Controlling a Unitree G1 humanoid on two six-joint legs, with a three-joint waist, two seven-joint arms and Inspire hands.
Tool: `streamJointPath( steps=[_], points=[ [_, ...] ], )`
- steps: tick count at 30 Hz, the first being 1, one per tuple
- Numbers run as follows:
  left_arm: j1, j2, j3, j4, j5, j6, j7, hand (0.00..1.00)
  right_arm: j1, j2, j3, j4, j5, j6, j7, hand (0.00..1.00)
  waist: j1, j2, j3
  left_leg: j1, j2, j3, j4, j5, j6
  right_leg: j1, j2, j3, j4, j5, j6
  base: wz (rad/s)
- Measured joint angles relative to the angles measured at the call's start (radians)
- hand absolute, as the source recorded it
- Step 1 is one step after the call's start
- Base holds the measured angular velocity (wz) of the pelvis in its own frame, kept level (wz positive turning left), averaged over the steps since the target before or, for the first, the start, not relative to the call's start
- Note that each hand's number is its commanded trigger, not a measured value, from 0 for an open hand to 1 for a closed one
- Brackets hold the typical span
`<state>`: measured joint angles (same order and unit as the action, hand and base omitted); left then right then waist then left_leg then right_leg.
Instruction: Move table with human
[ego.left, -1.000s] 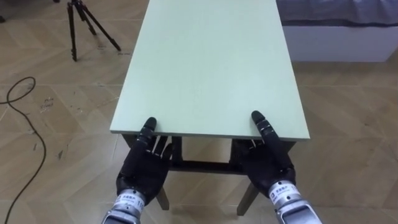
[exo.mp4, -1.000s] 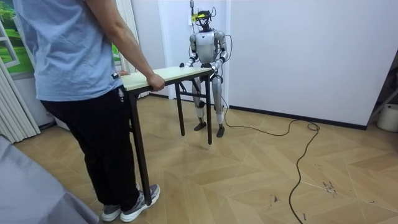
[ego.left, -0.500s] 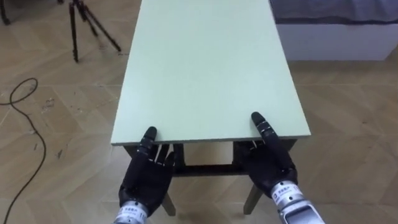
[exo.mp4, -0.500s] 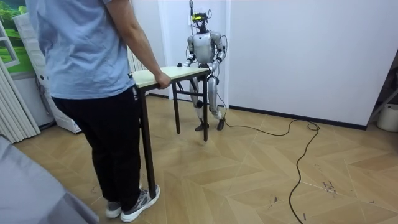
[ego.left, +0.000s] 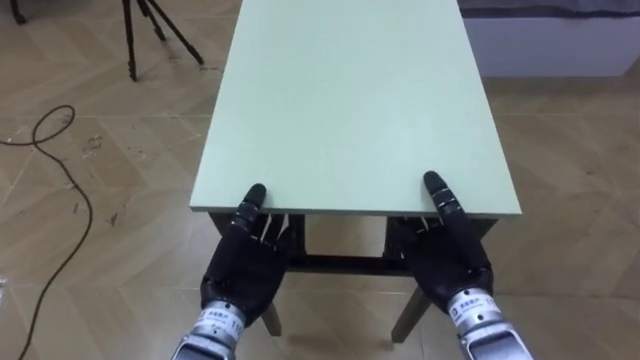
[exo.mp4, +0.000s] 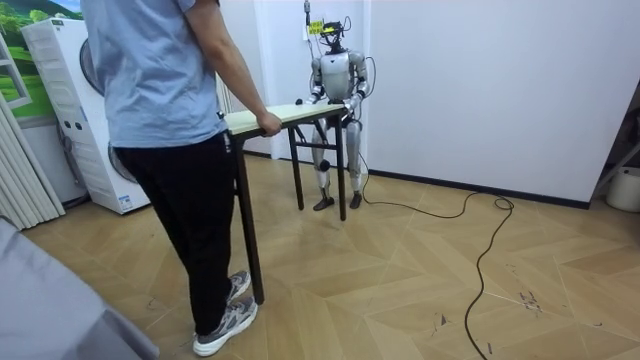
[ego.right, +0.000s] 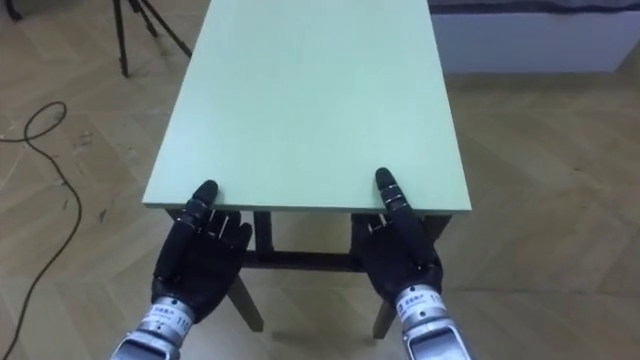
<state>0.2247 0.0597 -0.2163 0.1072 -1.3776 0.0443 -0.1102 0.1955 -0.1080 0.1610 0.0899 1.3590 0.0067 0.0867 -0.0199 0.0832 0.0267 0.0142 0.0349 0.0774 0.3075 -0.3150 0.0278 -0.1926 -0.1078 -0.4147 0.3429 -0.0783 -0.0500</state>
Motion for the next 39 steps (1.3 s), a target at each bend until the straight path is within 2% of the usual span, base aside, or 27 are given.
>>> streamJointPath(
  steps=[1,5,6,7,8,9,10,11,12,13,14,15,16,17,18,19,20,21,23,25,27,31,34,36,37,38,39],
  points=[
    [0.0,0.0,0.0,0.004,0.0,0.0,0.0,1.0,-0.004,-0.001,-0.001,0.006,0.0,0.004,0.002,1.0,-0.001,-0.001,0.0001,-0.003,-0.002,0.005,0.003,0.001,0.002,-0.003,-0.002,0.004,-0.001,0.005,-0.001,-0.14],
    [-0.002,-0.003,-0.006,0.016,0.0,0.001,0.0,1.0,-0.006,0.005,-0.017,0.019,-0.007,0.019,0.003,1.0,-0.025,-0.022,-0.0044,-0.022,-0.048,0.016,0.019,0.025,0.026,-0.03,-0.048,0.013,0.027,0.028,0.01,0.02],
    [-0.006,-0.004,-0.004,0.02,0.006,0.0,0.0,1.0,-0.007,0.008,-0.024,0.019,-0.007,0.027,0.002,1.0,-0.019,-0.036,-0.0023,-0.025,-0.057,0.022,0.014,0.035,0.036,-0.047,-0.061,0.039,0.045,0.037,0.016,-0.11],
    [-0.008,-0.004,-0.004,0.022,0.006,0.0,0.0,1.0,-0.007,0.007,-0.025,0.02,-0.007,0.03,-0.001,1.0,-0.014,-0.04,-0.0024,-0.026,-0.064,0.024,0.011,0.038,0.042,-0.055,-0.067,0.055,0.054,0.041,0.021,-0.09],
    [-0.012,-0.004,-0.004,0.025,0.006,0.0,0.0,1.0,-0.006,0.01,-0.027,0.02,-0.001,0.034,-0.006,1.0,-0.014,-0.045,-0.0045,-0.034,-0.074,0.029,0.012,0.046,0.054,-0.068,-0.072,0.108,0.064,0.058,0.048,0.13],
    [-0.019,-0.003,-0.004,0.025,0.011,0.0,0.002,1.0,-0.007,0.016,-0.033,0.019,-0.002,0.038,-0.011,1.0,-0.023,-0.052,-0.0048,-0.047,-0.077,0.054,0.017,0.056,0.069,-0.086,-0.078,0.163,0.105,0.06,0.077,0.35],
    [-0.026,-0.004,-0.005,0.025,0.017,0.001,0.008,1.0,-0.002,0.021,-0.037,0.019,0.003,0.038,-0.013,1.0,-0.034,-0.056,-0.0052,-0.052,-0.075,0.09,0.02,0.059,0.074,-0.094,-0.095,0.175,0.17,0.032,0.094,0.81],
    [-0.046,-0.006,-0.018,0.027,0.025,0.007,0.035,1.0,0.027,0.03,-0.055,0.01,0.023,0.036,-0.013,1.0,-0.041,-0.074,-0.0083,-0.053,-0.079,0.14,0.018,0.066,0.085,-0.1,-0.135,0.199,0.359,-0.043,0.113,0.89],
    [-0.051,-0.005,-0.018,0.028,0.046,0.011,0.047,1.0,0.045,0.032,-0.055,0.006,0.044,0.038,-0.013,1.0,-0.038,-0.095,-0.0153,-0.044,-0.085,0.192,-0.001,0.077,0.09,-0.087,-0.156,0.234,0.508,-0.095,0.12,0.68],
    [-0.049,-0.005,-0.016,0.028,0.05,0.012,0.047,1.0,0.051,0.034,-0.053,0.005,0.048,0.039,-0.013,1.0,-0.034,-0.102,-0.0166,-0.038,-0.085,0.217,-0.008,0.081,0.091,-0.07,-0.156,0.252,0.555,-0.114,0.122,0.04],
    [-0.04,-0.007,-0.013,0.027,0.053,0.013,0.041,1.0,0.057,0.033,-0.045,0.001,0.049,0.037,-0.012,1.0,-0.017,-0.111,-0.0146,-0.043,-0.086,0.259,-0.007,0.084,0.094,-0.022,-0.153,0.283,0.616,-0.142,0.127,-0.5],
    [-0.025,-0.005,-0.003,0.021,0.053,0.014,0.027,1.0,0.056,0.027,-0.033,-0.001,0.048,0.037,-0.011,1.0,0.009,-0.116,-0.0147,-0.062,-0.082,0.294,0.002,0.084,0.094,0.029,-0.155,0.297,0.618,-0.154,0.132,-0.65],
    [-0.015,-0.005,0.001,0.015,0.052,0.015,0.02,1.0,0.056,0.023,-0.026,-0.004,0.048,0.036,-0.01,1.0,0.019,-0.119,-0.0157,-0.075,-0.081,0.304,0.007,0.085,0.094,0.061,-0.155,0.302,0.599,-0.157,0.134,-0.67],
    [-0.005,-0.005,0.008,0.001,0.05,0.019,0.014,1.0,0.056,0.016,-0.019,-0.015,0.047,0.034,-0.006,1.0,0.03,-0.128,-0.0161,-0.109,-0.079,0.309,0.025,0.089,0.093,0.131,-0.154,0.302,0.514,-0.161,0.14,-0.47],
    [-0.005,-0.009,0.012,-0.006,0.045,0.018,0.011,1.0,0.041,0.007,-0.008,-0.018,0.047,0.022,-0.005,1.0,0.047,-0.141,-0.0166,-0.148,-0.079,0.311,0.045,0.098,0.091,0.203,-0.151,0.305,0.391,-0.182,0.149,-0.45],
    [-0.007,-0.008,0.015,-0.009,0.045,0.016,0.011,1.0,0.03,0.002,-0.003,-0.016,0.047,0.018,-0.005,1.0,0.056,-0.146,-0.0154,-0.165,-0.076,0.317,0.054,0.105,0.089,0.229,-0.151,0.305,0.322,-0.214,0.161,-0.48],
    [-0.011,-0.01,0.018,-0.015,0.04,0.005,0.011,1.0,0.006,0.001,0.005,-0.012,0.049,0.015,-0.007,1.0,0.067,-0.152,-0.0134,-0.196,-0.067,0.315,0.062,0.125,0.083,0.256,-0.128,0.3,0.195,-0.249,0.175,-0.48],
    [-0.02,-0.004,0.018,-0.02,0.039,-0.002,0.011,1.0,-0.011,-0.001,0.013,-0.01,0.05,0.015,-0.009,1.0,0.081,-0.156,-0.012,-0.223,-0.055,0.299,0.064,0.143,0.071,0.273,-0.107,0.302,0.102,-0.257,0.168,-0.42],
    [-0.032,0.002,0.025,-0.03,0.04,-0.009,0.011,1.0,-0.031,0.001,0.013,-0.007,0.05,0.013,-0.011,1.0,0.103,-0.168,-0.0098,-0.261,-0.033,0.291,0.066,0.167,0.058,0.279,-0.079,0.299,0.001,-0.258,0.167,-0.26],
    [-0.036,0.002,0.036,-0.031,0.042,-0.01,0.012,1.0,-0.049,0.005,0.016,0.007,0.046,0.007,-0.012,1.0,0.11,-0.174,-0.0097,-0.286,-0.016,0.28,0.069,0.185,0.047,0.282,-0.056,0.298,-0.052,-0.255,0.162,-0.11],
    [-0.037,0.004,0.041,-0.032,0.04,-0.009,0.014,1.0,-0.06,0.006,0.02,0.017,0.047,0.007,-0.012,1.0,0.112,-0.171,-0.0106,-0.31,0.007,0.271,0.076,0.202,0.036,0.28,-0.025,0.268,-0.087,-0.239,0.136,0.0],
    [-0.031,0.004,0.041,-0.032,0.039,-0.007,0.015,1.0,-0.054,0.003,0.032,0.017,0.046,-0.008,-0.012,1.0,0.109,-0.168,-0.0103,-0.328,0.026,0.239,0.074,0.23,0.025,0.282,0.008,0.244,-0.106,-0.228,0.116,0.16],
    [-0.027,0.004,0.039,-0.032,0.039,-0.007,0.019,1.0,-0.051,0.004,0.037,0.023,0.044,-0.017,-0.01,1.0,0.109,-0.155,-0.0084,-0.345,0.043,0.206,0.071,0.26,0.015,0.276,0.042,0.235,-0.104,-0.217,0.089,0.18],
    [-0.033,0.006,0.034,-0.025,0.038,-0.005,0.03,1.0,-0.053,0.005,0.037,0.033,0.045,-0.023,-0.01,1.0,0.115,-0.128,-0.0055,-0.35,0.056,0.095,0.057,0.3,-0.019,0.267,0.084,0.244,-0.106,-0.197,0.053,0.09],
    [-0.035,0.006,0.034,-0.025,0.039,-0.005,0.033,1.0,-0.053,0.005,0.037,0.034,0.043,-0.025,-0.01,1.0,0.123,-0.122,-0.0059,-0.348,0.055,0.058,0.037,0.317,-0.036,0.256,0.102,0.256,-0.115,-0.188,0.037,-0.04],
    [-0.041,0.005,0.035,-0.024,0.038,-0.004,0.035,1.0,-0.055,0.003,0.039,0.034,0.044,-0.029,-0.008,1.0,0.136,-0.12,-0.0067,-0.342,0.045,-0.01,-0.026,0.368,-0.078,0.228,0.127,0.253,-0.15,-0.162,-0.002,-0.07],
    [-0.041,0.002,0.037,-0.024,0.038,-0.003,0.035,1.0,-0.057,0.0,0.04,0.032,0.044,-0.033,-0.005,1.0,0.136,-0.119,-0.0078,-0.342,0.042,-0.037,-0.05,0.391,-0.096,0.219,0.127,0.218,-0.157,-0.154,-0.012,-0.12]
  ],
)
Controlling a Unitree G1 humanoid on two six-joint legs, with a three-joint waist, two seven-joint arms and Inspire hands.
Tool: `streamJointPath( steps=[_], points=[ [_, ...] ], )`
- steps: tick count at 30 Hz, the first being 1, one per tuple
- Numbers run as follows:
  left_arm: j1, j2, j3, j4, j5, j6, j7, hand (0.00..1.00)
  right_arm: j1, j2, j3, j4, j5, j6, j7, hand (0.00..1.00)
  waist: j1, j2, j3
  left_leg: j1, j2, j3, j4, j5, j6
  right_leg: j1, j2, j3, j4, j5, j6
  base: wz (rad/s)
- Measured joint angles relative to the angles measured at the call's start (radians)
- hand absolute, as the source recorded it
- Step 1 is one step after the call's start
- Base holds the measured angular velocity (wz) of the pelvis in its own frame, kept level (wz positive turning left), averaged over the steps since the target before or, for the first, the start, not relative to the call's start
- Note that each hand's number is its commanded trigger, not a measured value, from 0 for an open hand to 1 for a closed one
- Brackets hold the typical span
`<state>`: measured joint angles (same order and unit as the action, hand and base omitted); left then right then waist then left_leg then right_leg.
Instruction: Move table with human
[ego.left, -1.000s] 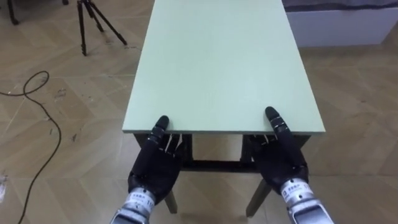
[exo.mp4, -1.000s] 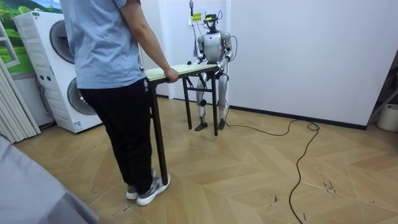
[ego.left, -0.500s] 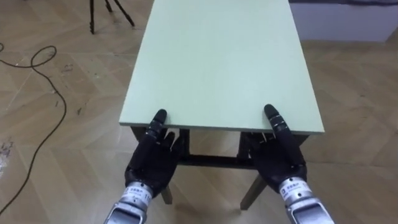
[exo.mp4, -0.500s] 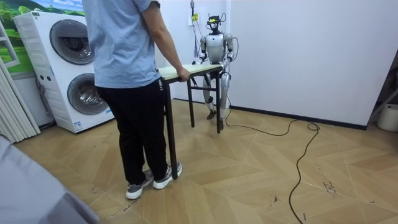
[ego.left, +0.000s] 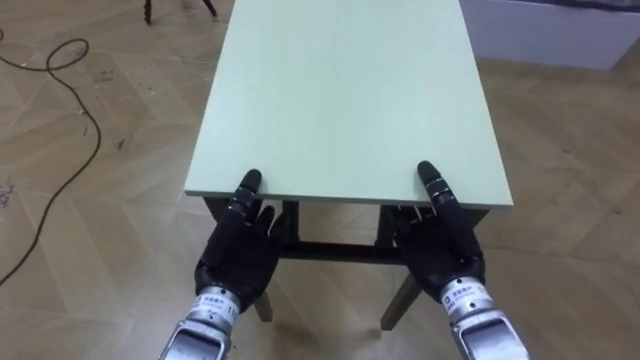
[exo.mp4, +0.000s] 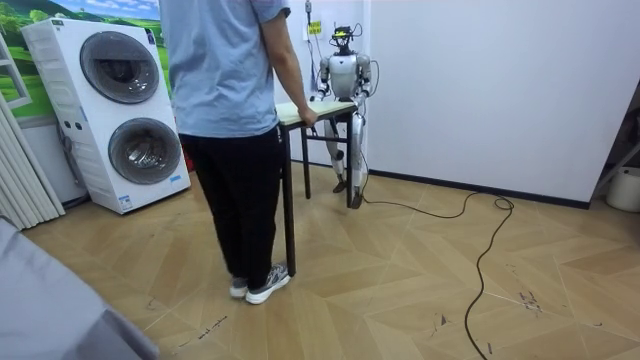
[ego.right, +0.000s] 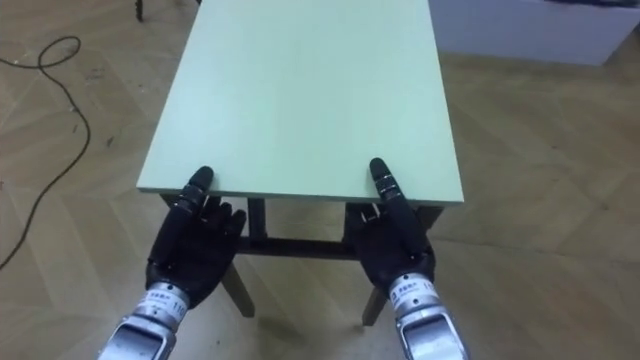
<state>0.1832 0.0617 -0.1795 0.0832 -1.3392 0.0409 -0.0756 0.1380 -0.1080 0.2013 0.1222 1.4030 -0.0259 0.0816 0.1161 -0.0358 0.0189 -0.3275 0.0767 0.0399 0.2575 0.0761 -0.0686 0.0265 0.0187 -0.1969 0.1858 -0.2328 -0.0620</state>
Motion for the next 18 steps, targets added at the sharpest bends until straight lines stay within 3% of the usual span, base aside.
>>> streamJointPath(
  steps=[1,2,3,5,7,8,10,11,12,13,14,16,18],
  points=[
    [0.004,-0.016,0.001,0.007,0.002,0.0,-0.004,1.0,-0.003,-0.01,0.002,0.001,-0.004,-0.005,0.004,1.0,0.0,0.017,0.0038,-0.018,0.014,0.001,0.094,-0.059,0.009,-0.015,-0.007,-0.044,0.007,0.011,-0.017,-0.35],
    [0.028,-0.02,0.008,0.016,-0.005,0.005,-0.016,1.0,-0.005,-0.017,0.013,0.015,-0.007,-0.003,0.004,1.0,0.016,0.027,0.0015,-0.023,0.036,0.029,0.304,-0.174,0.016,-0.011,-0.006,-0.087,0.019,0.016,-0.027,-0.7],
    [0.057,-0.02,0.015,0.015,-0.019,0.013,-0.03,1.0,-0.005,-0.019,0.021,0.02,-0.01,0.008,0.004,1.0,0.026,0.042,-0.0025,-0.014,0.058,0.04,0.504,-0.237,0.008,-0.002,0.006,-0.125,0.018,0.021,-0.036,-0.74],
    [0.091,-0.018,0.018,0.013,-0.045,0.022,-0.063,1.0,-0.003,-0.023,0.026,0.018,-0.013,0.026,0.005,1.0,0.019,0.068,-0.0022,0.02,0.076,0.034,0.722,-0.253,0.005,0.005,0.032,-0.171,0.022,0.022,-0.053,-0.3],
    [0.102,-0.016,0.018,0.014,-0.053,0.032,-0.076,1.0,0.009,-0.021,0.024,0.018,-0.012,0.028,0.005,1.0,-0.011,0.081,0.0049,0.09,0.087,0.032,0.803,-0.252,0.005,-0.001,0.047,-0.215,0.029,0.024,-0.062,0.34],
    [0.096,-0.016,0.017,0.013,-0.051,0.04,-0.076,1.0,0.013,-0.02,0.017,0.017,-0.013,0.028,0.005,1.0,-0.033,0.088,0.0096,0.143,0.095,0.036,0.793,-0.251,0.002,-0.019,0.05,-0.231,0.054,0.021,-0.067,0.44],
    [0.078,-0.011,0.015,0.009,-0.048,0.04,-0.074,1.0,0.007,-0.014,0.01,0.014,-0.011,0.028,0.005,1.0,-0.05,0.103,0.0076,0.227,0.11,0.04,0.722,-0.25,0.0,-0.075,0.051,-0.247,0.095,0.017,-0.072,0.22],
    [0.065,-0.006,0.02,0.005,-0.039,0.033,-0.072,1.0,-0.002,-0.009,0.01,0.01,-0.011,0.027,0.005,1.0,-0.054,0.111,0.0066,0.286,0.119,0.039,0.615,-0.269,-0.011,-0.118,0.049,-0.25,0.131,0.016,-0.073,0.0],
    [0.054,0.002,0.022,0.006,-0.032,0.027,-0.068,1.0,-0.006,-0.005,0.01,0.012,-0.013,0.027,0.005,1.0,-0.057,0.109,0.0074,0.34,0.102,0.043,0.494,-0.346,-0.044,-0.152,0.034,-0.252,0.169,0.017,-0.072,0.05],
    [0.053,0.004,0.022,0.006,-0.032,0.024,-0.065,1.0,-0.004,-0.004,0.009,0.012,-0.014,0.027,0.005,1.0,-0.066,0.105,0.0056,0.358,0.092,0.046,0.44,-0.364,-0.04,-0.164,0.024,-0.248,0.178,0.02,-0.067,0.32],
    [0.054,0.001,0.026,0.006,-0.027,0.019,-0.063,1.0,-0.001,0.0,0.009,0.01,-0.019,0.027,0.006,1.0,-0.098,0.104,0.0036,0.381,0.074,0.046,0.352,-0.382,-0.041,-0.178,0.006,-0.241,0.179,0.034,-0.059,0.67],
    [0.05,-0.004,0.029,0.006,-0.01,0.017,-0.062,1.0,0.001,0.0,0.008,0.009,-0.021,0.026,0.015,1.0,-0.142,0.112,0.0027,0.399,0.062,0.045,0.247,-0.393,-0.044,-0.201,-0.008,-0.203,0.17,0.066,-0.051,0.68],
    [0.037,-0.005,0.024,0.006,0.002,0.016,-0.053,1.0,0.004,0.003,-0.001,0.01,-0.024,0.023,0.025,1.0,-0.164,0.113,0.0036,0.395,0.05,0.05,0.186,-0.409,-0.056,-0.226,-0.018,-0.108,0.148,0.107,-0.025,0.34]
  ],
)
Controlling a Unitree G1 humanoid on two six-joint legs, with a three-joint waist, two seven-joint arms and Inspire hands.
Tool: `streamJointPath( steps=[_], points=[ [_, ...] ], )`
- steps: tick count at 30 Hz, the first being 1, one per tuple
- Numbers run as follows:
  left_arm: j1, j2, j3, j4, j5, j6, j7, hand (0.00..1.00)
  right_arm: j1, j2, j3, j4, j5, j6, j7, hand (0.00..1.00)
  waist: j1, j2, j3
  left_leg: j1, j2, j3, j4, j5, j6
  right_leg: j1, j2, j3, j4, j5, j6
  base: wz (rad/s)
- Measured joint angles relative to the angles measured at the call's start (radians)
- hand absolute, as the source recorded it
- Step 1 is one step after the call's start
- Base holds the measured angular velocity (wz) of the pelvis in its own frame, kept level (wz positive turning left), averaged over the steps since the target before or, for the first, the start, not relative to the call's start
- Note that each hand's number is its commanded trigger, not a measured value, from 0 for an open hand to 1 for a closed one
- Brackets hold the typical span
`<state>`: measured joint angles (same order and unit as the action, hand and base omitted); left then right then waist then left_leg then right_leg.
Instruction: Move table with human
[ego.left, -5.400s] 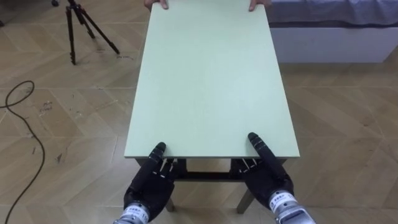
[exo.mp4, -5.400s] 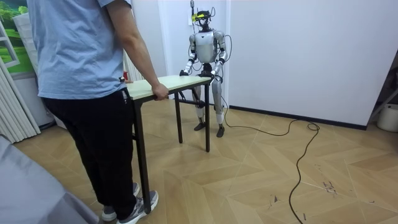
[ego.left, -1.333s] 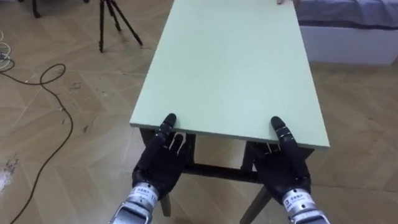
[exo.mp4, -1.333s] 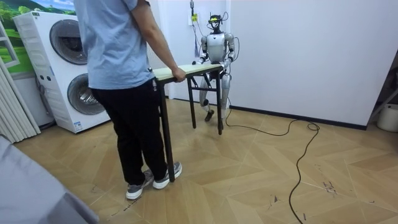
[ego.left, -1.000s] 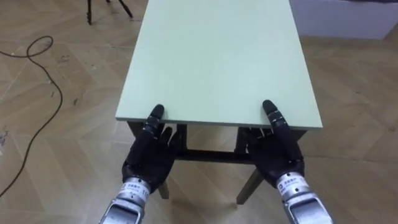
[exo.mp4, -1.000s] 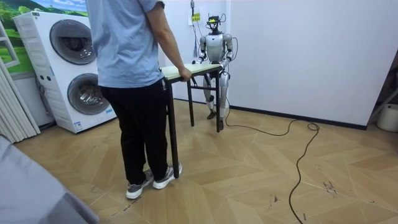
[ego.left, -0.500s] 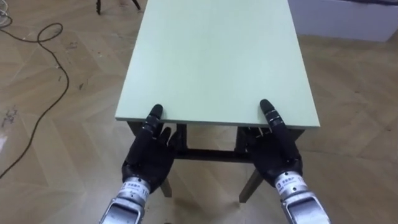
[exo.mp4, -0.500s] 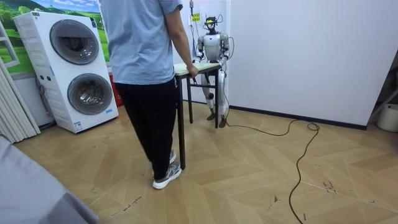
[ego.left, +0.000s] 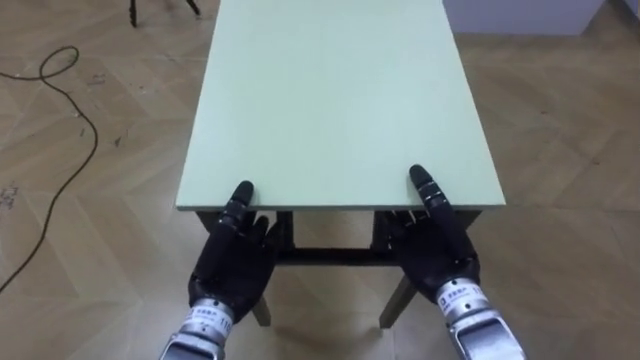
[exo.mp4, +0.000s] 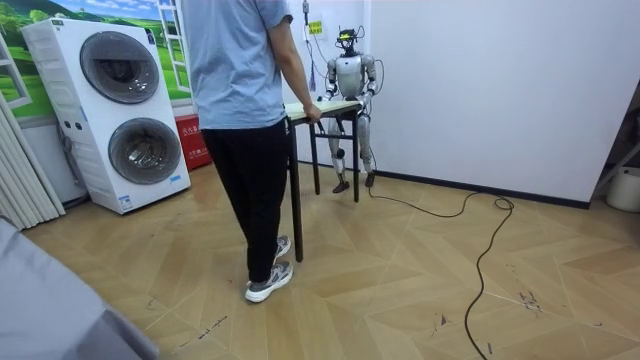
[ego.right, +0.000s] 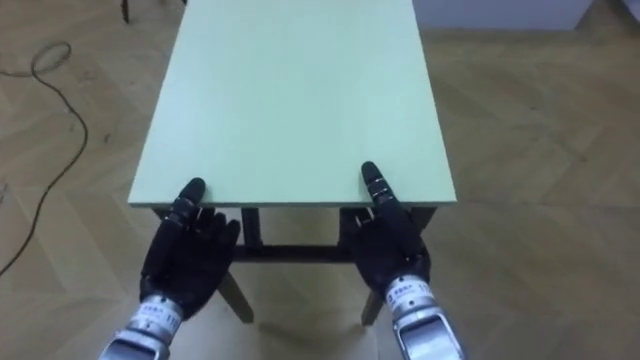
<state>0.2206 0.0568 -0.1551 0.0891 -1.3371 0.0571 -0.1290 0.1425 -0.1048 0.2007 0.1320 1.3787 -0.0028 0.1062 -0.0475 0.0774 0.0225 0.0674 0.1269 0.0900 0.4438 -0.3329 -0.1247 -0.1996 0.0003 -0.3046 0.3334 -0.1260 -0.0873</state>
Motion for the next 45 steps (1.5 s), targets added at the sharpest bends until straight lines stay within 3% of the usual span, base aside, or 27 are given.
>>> streamJointPath(
  steps=[1,2,3,5,8,11,16,17,19,20,22,24,26,28,29,30,32,34,36,40,43,45],
  points=[
    [-0.008,0.0,-0.008,0.0,0.001,0.0,0.009,1.0,0.003,0.003,-0.009,0.0,0.001,0.0,0.001,1.0,-0.005,0.001,-0.0001,-0.005,0.008,0.005,-0.021,-0.01,0.007,-0.003,0.0,0.03,-0.005,0.008,0.012,0.47],
    [-0.037,0.0,-0.029,0.001,0.008,0.0,0.035,1.0,0.007,0.007,-0.028,0.0,0.009,0.002,0.006,1.0,-0.014,0.002,0.0,-0.014,0.031,0.018,-0.112,-0.021,0.017,-0.023,-0.001,0.078,0.003,0.02,0.03,0.45],
    [-0.065,-0.002,-0.048,0.002,0.015,-0.007,0.059,1.0,0.004,0.012,-0.051,0.0,0.011,0.004,0.006,1.0,-0.01,0.0,-0.0017,-0.013,0.023,0.023,-0.152,-0.022,0.028,-0.056,-0.008,0.098,0.026,0.027,0.044,0.28],
    [-0.078,-0.004,-0.064,0.003,0.013,-0.029,0.077,1.0,-0.001,0.023,-0.072,0.001,-0.01,0.005,0.005,1.0,0.008,-0.007,-0.0026,-0.002,-0.012,0.034,-0.175,-0.004,0.069,-0.07,-0.019,0.09,0.023,0.046,0.063,-0.41],
    [-0.066,0.002,-0.065,0.004,-0.004,-0.033,0.078,1.0,0.003,0.024,-0.068,0.001,-0.014,0.008,0.004,1.0,0.024,0.002,-0.0032,0.016,-0.042,0.015,-0.221,0.012,0.096,-0.062,-0.047,0.051,-0.012,0.08,0.061,-0.31],
    [-0.066,0.002,-0.066,0.019,0.0,-0.034,0.078,1.0,0.013,0.029,-0.058,0.007,-0.014,0.004,0.005,1.0,0.027,0.0,-0.0038,0.033,-0.063,0.038,-0.243,0.022,0.113,-0.06,-0.064,0.055,-0.009,0.093,0.067,-0.04],
    [-0.054,-0.001,-0.068,0.041,-0.007,-0.033,0.07,1.0,0.018,0.034,-0.07,0.023,-0.023,0.018,0.006,1.0,-0.013,-0.008,-0.0016,0.031,-0.111,0.025,-0.241,0.042,0.147,-0.051,-0.114,0.058,-0.004,0.114,0.095,0.14],
    [-0.054,-0.002,-0.068,0.044,-0.006,-0.03,0.072,1.0,0.02,0.036,-0.07,0.023,-0.022,0.021,0.003,1.0,-0.025,-0.017,-0.0001,0.028,-0.133,0.018,-0.237,0.049,0.16,-0.053,-0.135,0.059,0.003,0.12,0.103,0.3],
    [-0.056,-0.004,-0.068,0.045,-0.006,-0.022,0.077,1.0,0.019,0.035,-0.077,0.023,-0.023,0.026,-0.004,1.0,-0.051,-0.036,0.0022,0.008,-0.162,0.011,-0.227,0.062,0.183,-0.07,-0.161,0.089,0.023,0.135,0.125,0.36],
    [-0.059,-0.008,-0.069,0.045,-0.006,-0.02,0.08,1.0,0.019,0.033,-0.077,0.022,-0.024,0.027,-0.005,1.0,-0.061,-0.046,0.0019,-0.009,-0.176,0.017,-0.223,0.073,0.201,-0.086,-0.178,0.129,0.034,0.149,0.148,0.43],
    [-0.079,-0.01,-0.077,0.061,0.0,-0.012,0.091,1.0,0.027,0.036,-0.093,0.02,-0.024,0.028,-0.008,1.0,-0.082,-0.057,0.0037,-0.031,-0.181,0.099,-0.209,0.082,0.223,-0.123,-0.218,0.151,0.197,0.097,0.157,0.7],
    [-0.109,-0.014,-0.083,0.08,0.024,0.011,0.11,1.0,0.071,0.045,-0.122,0.004,-0.015,0.019,-0.009,1.0,-0.085,-0.095,-0.0004,-0.02,-0.202,0.2,-0.21,0.09,0.237,-0.127,-0.267,0.184,0.591,-0.027,0.164,0.74],
    [-0.106,-0.011,-0.081,0.08,0.024,0.008,0.108,1.0,0.073,0.047,-0.11,0.004,-0.013,0.021,-0.012,1.0,-0.055,-0.11,-0.0025,-0.028,-0.216,0.26,-0.201,0.09,0.242,-0.08,-0.272,0.22,0.691,-0.053,0.163,-0.28],
    [-0.098,-0.014,-0.071,0.08,0.023,0.008,0.108,1.0,0.071,0.041,-0.094,0.003,-0.013,0.015,-0.016,1.0,-0.016,-0.109,-0.0019,-0.044,-0.221,0.273,-0.185,0.089,0.243,-0.001,-0.293,0.22,0.658,-0.056,0.165,-0.72],
    [-0.09,-0.02,-0.06,0.08,0.023,0.007,0.106,1.0,0.067,0.037,-0.082,0.002,-0.014,0.013,-0.017,1.0,0.012,-0.111,-0.003,-0.057,-0.221,0.266,-0.175,0.089,0.244,0.058,-0.302,0.219,0.575,-0.063,0.17,-0.77],
    [-0.085,-0.02,-0.048,0.079,0.021,0.007,0.104,1.0,0.059,0.028,-0.07,-0.001,-0.016,0.012,-0.021,1.0,0.031,-0.111,-0.0023,-0.085,-0.217,0.246,-0.145,0.089,0.243,0.106,-0.302,0.213,0.468,-0.131,0.205,-0.68],
    [-0.076,-0.024,-0.046,0.075,0.015,0.004,0.103,1.0,0.042,0.014,-0.046,-0.001,-0.018,0.007,-0.024,1.0,0.04,-0.103,-0.0018,-0.137,-0.201,0.201,-0.092,0.094,0.235,0.142,-0.269,0.192,0.351,-0.164,0.206,-0.35],
    [-0.07,-0.024,-0.05,0.066,0.015,0.004,0.098,1.0,0.04,0.011,-0.041,-0.001,-0.012,-0.005,-0.023,1.0,0.07,-0.104,-0.0015,-0.155,-0.18,0.171,-0.097,0.106,0.215,0.155,-0.235,0.192,0.264,-0.165,0.206,-0.41],
    [-0.064,-0.013,-0.048,0.045,0.015,-0.001,0.091,1.0,0.032,0.013,-0.026,-0.001,-0.01,-0.02,-0.022,1.0,0.089,-0.119,-0.0002,-0.181,-0.155,0.162,-0.102,0.115,0.201,0.173,-0.203,0.189,0.161,-0.165,0.206,-0.26],
    [-0.061,-0.009,-0.042,0.031,0.034,-0.015,0.087,1.0,0.026,0.02,-0.024,0.0,-0.007,-0.026,-0.022,1.0,0.116,-0.141,0.0013,-0.2,-0.143,0.161,-0.106,0.12,0.192,0.189,-0.186,0.184,0.061,-0.165,0.205,-0.18],
    [-0.062,-0.007,-0.024,0.022,0.042,-0.016,0.082,1.0,0.021,0.027,-0.015,0.002,-0.002,-0.028,-0.022,1.0,0.131,-0.151,-0.0011,-0.214,-0.137,0.149,-0.101,0.121,0.19,0.224,-0.175,0.143,-0.032,-0.147,0.181,-0.15],
    [-0.062,-0.005,-0.021,0.02,0.044,-0.019,0.078,1.0,0.021,0.027,-0.003,0.002,0.003,-0.04,-0.022,1.0,0.127,-0.151,-0.0012,-0.225,-0.136,0.129,-0.099,0.123,0.187,0.239,-0.169,0.119,-0.078,-0.137,0.18,0.05]
  ],
)
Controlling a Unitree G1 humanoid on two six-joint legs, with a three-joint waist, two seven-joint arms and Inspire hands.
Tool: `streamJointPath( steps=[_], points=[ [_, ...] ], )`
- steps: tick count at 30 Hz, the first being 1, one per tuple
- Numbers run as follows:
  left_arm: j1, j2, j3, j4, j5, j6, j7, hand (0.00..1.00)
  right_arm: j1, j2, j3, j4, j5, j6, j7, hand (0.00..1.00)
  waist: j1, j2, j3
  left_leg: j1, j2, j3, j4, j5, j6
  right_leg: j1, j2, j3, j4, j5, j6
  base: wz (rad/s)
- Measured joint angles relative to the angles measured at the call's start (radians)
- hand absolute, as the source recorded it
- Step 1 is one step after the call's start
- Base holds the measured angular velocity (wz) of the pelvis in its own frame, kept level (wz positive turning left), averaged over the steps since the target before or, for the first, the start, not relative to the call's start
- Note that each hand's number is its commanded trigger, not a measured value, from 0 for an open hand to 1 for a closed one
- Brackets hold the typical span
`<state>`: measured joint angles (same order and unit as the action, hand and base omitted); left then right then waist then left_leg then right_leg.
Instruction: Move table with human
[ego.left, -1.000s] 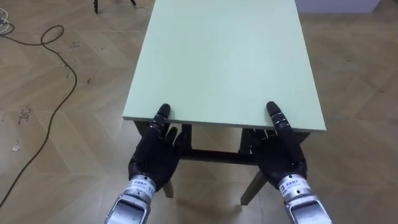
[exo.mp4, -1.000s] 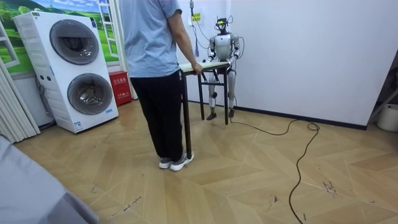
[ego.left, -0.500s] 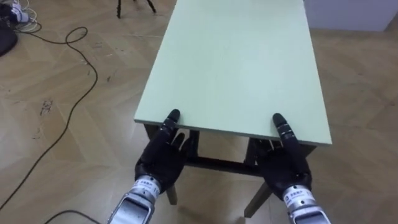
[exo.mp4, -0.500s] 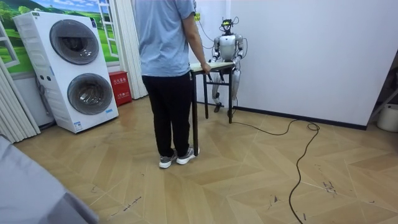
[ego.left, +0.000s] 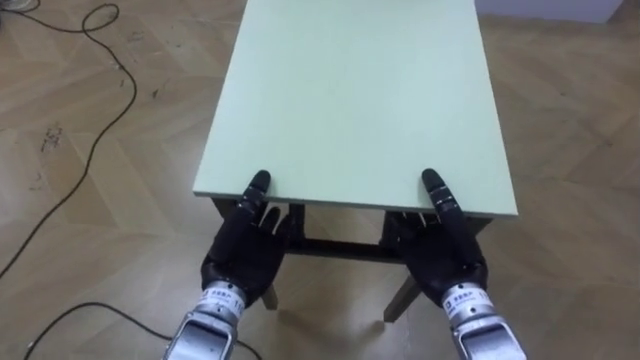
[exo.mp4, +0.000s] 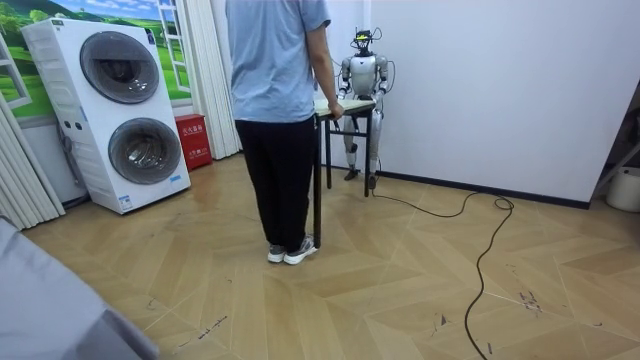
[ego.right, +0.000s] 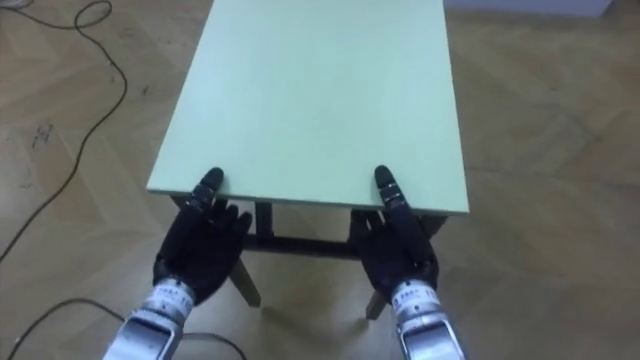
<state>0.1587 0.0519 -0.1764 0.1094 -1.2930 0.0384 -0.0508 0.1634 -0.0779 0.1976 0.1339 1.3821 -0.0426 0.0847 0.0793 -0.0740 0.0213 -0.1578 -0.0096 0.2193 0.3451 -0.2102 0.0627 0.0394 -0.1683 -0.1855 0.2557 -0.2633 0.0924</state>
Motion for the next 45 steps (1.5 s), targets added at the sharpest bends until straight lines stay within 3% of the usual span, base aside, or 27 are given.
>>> streamJointPath(
  steps=[5,12,13,14,15,16,17,18,22,31,40,45],
  points=[
    [-0.013,-0.004,0.004,-0.015,0.032,-0.002,-0.001,1.0,0.0,0.0,0.015,0.0,0.028,-0.028,0.013,1.0,-0.018,0.0,-0.0005,-0.043,-0.002,-0.085,0.002,0.016,-0.024,-0.001,0.023,-0.036,-0.037,0.01,-0.009,0.22],
    [-0.001,-0.008,-0.002,-0.014,0.039,-0.001,0.001,1.0,-0.002,-0.006,0.013,0.019,0.049,-0.022,0.021,1.0,-0.014,0.014,0.0004,-0.039,0.017,-0.142,0.013,0.031,-0.049,0.018,0.062,-0.067,-0.021,0.014,-0.02,0.13],
    [0.008,-0.01,-0.002,-0.014,0.039,-0.001,0.001,1.0,0.0,-0.006,0.013,0.022,0.044,-0.02,0.021,1.0,-0.017,0.028,0.006,-0.026,0.031,-0.183,0.013,0.037,-0.058,0.0,0.067,-0.068,0.04,0.01,-0.027,0.0],
    [0.025,-0.013,-0.002,-0.018,0.037,-0.003,0.001,1.0,0.001,-0.005,0.017,0.024,0.03,-0.012,0.021,1.0,-0.007,0.041,0.0071,-0.016,0.038,-0.24,0.013,0.038,-0.063,-0.026,0.078,-0.044,0.038,-0.002,-0.053,-0.21],
    [0.039,-0.021,0.007,-0.018,0.029,-0.005,-0.002,1.0,-0.001,-0.011,0.021,0.02,0.018,-0.004,0.021,1.0,0.005,0.057,0.0046,-0.019,0.041,-0.257,0.018,0.034,-0.08,-0.04,0.092,-0.042,-0.013,0.026,-0.083,-0.18],
    [0.048,-0.026,0.01,-0.019,0.028,-0.003,-0.001,1.0,0.002,-0.015,0.021,0.019,0.017,-0.003,0.021,1.0,0.002,0.071,-0.0014,-0.02,0.046,-0.244,0.015,0.034,-0.085,-0.033,0.096,-0.059,-0.011,0.038,-0.084,0.07],
    [0.057,-0.029,0.011,-0.019,0.02,0.0,-0.001,1.0,0.004,-0.025,0.026,0.017,0.016,-0.003,0.021,1.0,0.002,0.078,-0.0047,-0.014,0.056,-0.202,-0.001,0.04,-0.094,-0.024,0.099,-0.079,-0.016,0.038,-0.086,0.38],
    [0.06,-0.03,0.01,-0.019,0.017,0.005,-0.001,1.0,0.004,-0.033,0.029,0.018,0.017,-0.001,0.021,1.0,-0.007,0.079,-0.0046,-0.002,0.068,-0.165,-0.016,0.044,-0.099,-0.014,0.106,-0.091,-0.019,0.038,-0.087,0.37],
    [0.062,-0.031,0.007,-0.02,0.009,0.006,0.002,1.0,-0.002,-0.041,0.019,0.016,0.022,0.014,0.019,1.0,-0.015,0.079,-0.0037,0.014,0.082,-0.124,-0.041,0.051,-0.11,-0.004,0.126,-0.095,-0.036,0.039,-0.089,0.19],
    [0.064,-0.017,-0.01,-0.02,-0.001,-0.015,0.0,1.0,-0.003,-0.033,0.018,0.016,0.02,0.015,0.013,1.0,-0.008,0.082,-0.0025,0.018,0.066,-0.124,-0.048,0.052,-0.108,0.001,0.111,-0.119,-0.036,0.04,-0.09,0.02],
    [0.092,-0.036,-0.022,-0.023,-0.002,-0.02,-0.001,1.0,-0.003,-0.042,0.021,0.008,0.016,0.014,0.008,1.0,0.008,0.081,-0.0019,0.036,0.052,-0.115,-0.066,0.055,-0.093,0.008,0.092,-0.123,0.009,0.034,-0.081,0.08],
    [0.076,-0.023,-0.028,-0.023,-0.001,-0.025,0.0,1.0,0.005,-0.04,0.021,0.007,0.014,0.007,0.01,1.0,-0.031,0.061,0.0102,0.031,0.02,-0.186,-0.068,0.064,-0.077,0.025,0.082,-0.105,0.045,0.027,-0.069,0.52]
  ],
)
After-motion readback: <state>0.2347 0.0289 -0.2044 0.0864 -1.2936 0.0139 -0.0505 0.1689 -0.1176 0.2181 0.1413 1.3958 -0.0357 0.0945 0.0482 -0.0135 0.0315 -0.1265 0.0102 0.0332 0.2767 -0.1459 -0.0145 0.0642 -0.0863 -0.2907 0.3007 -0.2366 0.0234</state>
